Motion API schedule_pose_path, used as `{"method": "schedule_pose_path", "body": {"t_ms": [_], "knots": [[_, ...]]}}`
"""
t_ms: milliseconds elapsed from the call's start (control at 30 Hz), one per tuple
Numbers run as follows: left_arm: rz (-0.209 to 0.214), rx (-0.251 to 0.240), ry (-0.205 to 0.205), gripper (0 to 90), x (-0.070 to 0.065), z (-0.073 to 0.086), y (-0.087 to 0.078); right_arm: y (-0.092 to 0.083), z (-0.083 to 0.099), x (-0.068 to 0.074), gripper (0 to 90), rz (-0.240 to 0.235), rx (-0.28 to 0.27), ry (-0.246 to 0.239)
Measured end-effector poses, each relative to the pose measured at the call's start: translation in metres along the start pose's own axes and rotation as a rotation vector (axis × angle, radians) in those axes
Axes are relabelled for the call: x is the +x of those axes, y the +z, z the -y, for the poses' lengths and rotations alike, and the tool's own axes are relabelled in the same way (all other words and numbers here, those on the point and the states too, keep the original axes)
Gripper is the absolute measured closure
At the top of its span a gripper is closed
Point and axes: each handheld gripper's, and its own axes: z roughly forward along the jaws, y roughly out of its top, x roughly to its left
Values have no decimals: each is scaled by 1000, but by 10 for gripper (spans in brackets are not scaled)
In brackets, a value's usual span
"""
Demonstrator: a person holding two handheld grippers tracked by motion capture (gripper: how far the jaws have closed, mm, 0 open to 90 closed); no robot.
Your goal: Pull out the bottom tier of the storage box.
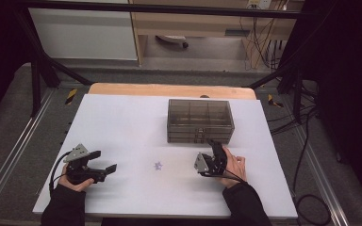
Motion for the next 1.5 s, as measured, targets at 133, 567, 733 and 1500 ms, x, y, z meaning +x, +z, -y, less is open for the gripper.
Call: {"method": "schedule_pose_path", "body": {"t_ms": [133,567,733,1500], "knots": [[0,0,0,43,0,0,0,2,-1,4,419,22,-5,-36],[0,1,0,44,0,0,0,8,-3,10,471,59,-13,-85],[1,0,1,45,0,0,0,10,-4,13,497,64,-12,-105],[-1,1,1,47,0,0,0,29,-5,24,631,122,7,-188]]}}
